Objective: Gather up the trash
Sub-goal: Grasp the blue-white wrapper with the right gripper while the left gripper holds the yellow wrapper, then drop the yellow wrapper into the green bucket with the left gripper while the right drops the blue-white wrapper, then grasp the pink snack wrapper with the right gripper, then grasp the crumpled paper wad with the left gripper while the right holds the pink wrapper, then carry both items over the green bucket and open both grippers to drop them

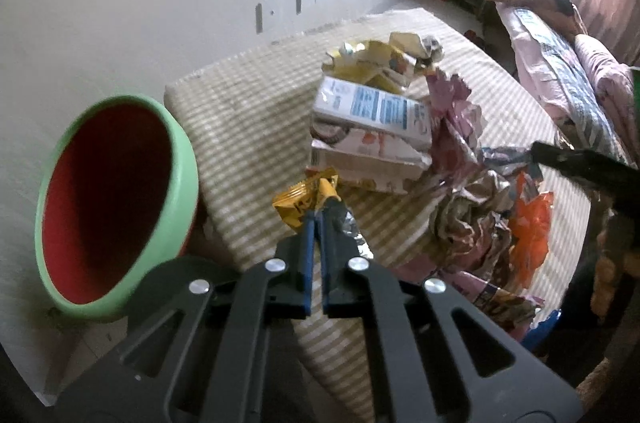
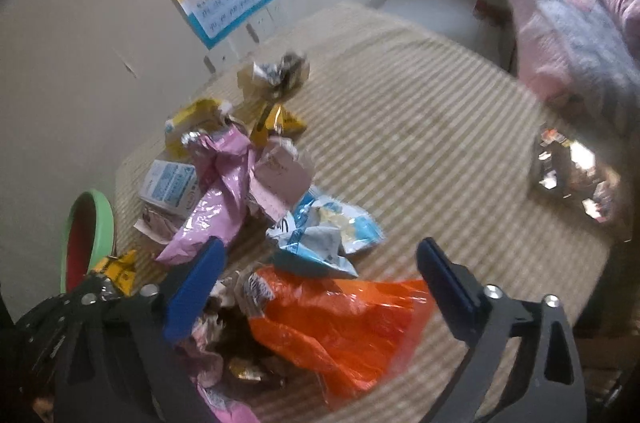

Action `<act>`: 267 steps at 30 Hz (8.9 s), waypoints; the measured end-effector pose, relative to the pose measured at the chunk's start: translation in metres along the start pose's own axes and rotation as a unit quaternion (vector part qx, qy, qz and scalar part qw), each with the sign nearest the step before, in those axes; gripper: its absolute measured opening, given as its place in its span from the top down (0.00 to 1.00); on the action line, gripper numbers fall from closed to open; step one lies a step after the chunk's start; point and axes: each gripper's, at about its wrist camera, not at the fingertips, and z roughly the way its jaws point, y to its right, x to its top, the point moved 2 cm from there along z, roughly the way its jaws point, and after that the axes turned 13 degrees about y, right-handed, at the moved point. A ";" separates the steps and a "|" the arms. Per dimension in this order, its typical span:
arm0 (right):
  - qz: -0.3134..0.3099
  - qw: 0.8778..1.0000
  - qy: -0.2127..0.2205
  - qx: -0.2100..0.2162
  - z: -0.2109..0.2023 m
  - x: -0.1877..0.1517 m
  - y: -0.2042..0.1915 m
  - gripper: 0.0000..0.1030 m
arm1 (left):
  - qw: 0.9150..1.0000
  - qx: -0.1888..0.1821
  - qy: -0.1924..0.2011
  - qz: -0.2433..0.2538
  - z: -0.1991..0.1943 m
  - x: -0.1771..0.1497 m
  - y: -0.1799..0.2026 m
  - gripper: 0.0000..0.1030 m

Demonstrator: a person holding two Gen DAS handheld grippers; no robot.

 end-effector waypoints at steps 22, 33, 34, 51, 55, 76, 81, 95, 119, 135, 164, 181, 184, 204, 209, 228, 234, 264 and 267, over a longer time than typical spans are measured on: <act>-0.001 0.997 0.070 0.039 -0.052 0.016 -0.025 0.56 | 0.998 0.013 0.049 -0.036 -0.025 0.023 -0.028 0.98; -0.077 0.986 0.044 0.143 -0.055 0.000 -0.150 0.55 | 0.987 0.066 0.081 -0.119 -0.053 0.032 -0.118 0.98; -0.085 0.984 0.039 0.151 -0.052 -0.001 -0.160 0.55 | 0.986 0.075 0.081 -0.128 -0.054 0.029 -0.129 0.98; -0.193 0.953 -0.054 0.229 0.027 -0.040 -0.320 0.54 | 0.969 0.128 0.051 -0.203 -0.044 -0.019 -0.230 0.98; -0.197 0.948 -0.061 0.243 0.033 -0.040 -0.329 0.52 | 0.966 0.137 0.049 -0.211 -0.040 -0.021 -0.235 0.91; -0.169 0.960 -0.012 0.224 -0.017 -0.029 -0.281 0.39 | 0.972 0.115 0.064 -0.196 -0.047 -0.004 -0.196 0.59; -0.150 0.967 0.001 0.204 -0.033 -0.026 -0.242 0.36 | 0.977 0.100 0.069 -0.174 -0.051 0.006 -0.169 0.59; -0.108 0.987 -0.007 0.119 -0.061 -0.030 -0.107 0.33 | 0.993 0.035 0.056 -0.101 -0.047 0.016 -0.074 0.59; -0.175 0.961 -0.148 0.157 -0.020 -0.125 -0.115 0.67 | 0.998 0.017 0.034 -0.049 -0.034 0.006 -0.028 0.59; -0.109 0.981 0.038 0.153 -0.091 -0.027 -0.097 0.68 | 0.996 0.022 0.047 -0.077 -0.040 0.011 -0.041 0.59; 0.024 0.990 0.058 0.124 -0.086 -0.023 -0.028 0.67 | 0.989 -0.125 -0.055 0.052 0.022 -0.021 0.087 0.65; 0.016 0.989 0.061 0.137 -0.096 -0.022 -0.045 0.67 | 0.996 -0.077 -0.006 -0.048 -0.018 0.004 0.024 0.65; 0.007 0.988 0.061 0.140 -0.099 -0.022 -0.053 0.67 | 0.996 -0.075 0.003 -0.053 -0.023 0.007 0.020 0.65; -0.046 0.987 0.040 0.149 -0.097 -0.030 -0.100 0.67 | 0.994 -0.042 0.054 -0.090 -0.046 0.020 -0.025 0.65; -0.053 0.987 0.033 0.146 -0.094 -0.032 -0.105 0.67 | 0.992 -0.038 0.065 -0.102 -0.052 0.022 -0.037 0.65; -0.101 0.981 0.024 0.162 -0.088 -0.030 -0.154 0.67 | 0.986 0.005 0.100 -0.134 -0.068 0.025 -0.087 0.64; -0.117 0.978 0.016 0.173 -0.082 -0.032 -0.175 0.67 | 0.982 0.031 0.103 -0.155 -0.073 0.022 -0.114 0.64; -0.208 0.943 -0.022 0.258 -0.031 -0.036 -0.299 0.67 | 0.962 0.120 0.092 -0.226 -0.072 -0.007 -0.211 0.64; -0.217 0.940 -0.028 0.261 -0.023 -0.039 -0.310 0.67 | 0.961 0.125 0.089 -0.229 -0.069 -0.008 -0.217 0.64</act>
